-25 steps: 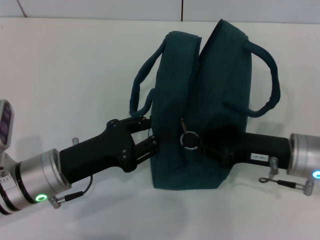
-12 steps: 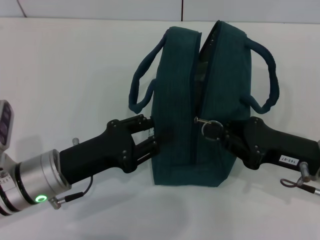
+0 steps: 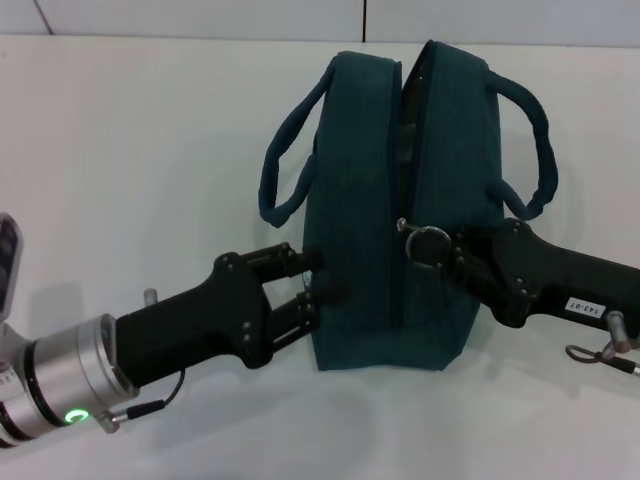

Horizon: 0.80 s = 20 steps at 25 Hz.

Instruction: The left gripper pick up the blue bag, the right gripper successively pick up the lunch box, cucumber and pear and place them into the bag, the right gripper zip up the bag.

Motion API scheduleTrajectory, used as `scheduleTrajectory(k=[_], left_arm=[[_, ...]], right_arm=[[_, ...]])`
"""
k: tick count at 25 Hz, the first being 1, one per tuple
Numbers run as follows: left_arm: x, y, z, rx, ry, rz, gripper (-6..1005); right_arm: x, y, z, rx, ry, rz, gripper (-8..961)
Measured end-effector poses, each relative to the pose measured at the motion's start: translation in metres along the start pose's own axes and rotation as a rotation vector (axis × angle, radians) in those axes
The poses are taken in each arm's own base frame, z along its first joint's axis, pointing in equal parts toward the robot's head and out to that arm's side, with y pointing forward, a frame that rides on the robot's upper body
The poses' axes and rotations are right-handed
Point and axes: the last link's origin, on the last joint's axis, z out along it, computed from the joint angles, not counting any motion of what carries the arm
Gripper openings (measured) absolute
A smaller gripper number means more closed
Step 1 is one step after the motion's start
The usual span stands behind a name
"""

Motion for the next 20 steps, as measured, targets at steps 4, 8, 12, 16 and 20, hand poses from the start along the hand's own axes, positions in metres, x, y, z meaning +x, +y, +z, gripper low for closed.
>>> scheduleTrajectory(k=[4,8,12,16,20], left_arm=[[-0.004,0.003,0.001,-0.011,-0.011,0.0,397],[-0.008,0.005,0.003,-0.002,-0.012,0.006,397],[-0.013,0.006,0.005,0.016,-0.014,0.009,397],[-0.019,0.005,0.007,0.04,-0.024,0.005,396],[-0.021,0.005,0.008,0.05,-0.028,0.008,396]], right_arm=[[-0.004,-0.001,0.005,-0.016,0.0,-0.016,11],[-0.01,0.0,0.011,-0.045,-0.001,-0.033,11],[-0.013,0.001,0.016,-0.068,-0.006,-0.04,11],[-0.015,0.002,0.017,-0.077,-0.012,-0.04,12],[-0.016,0.003,0.018,-0.08,-0.023,-0.035,12]])
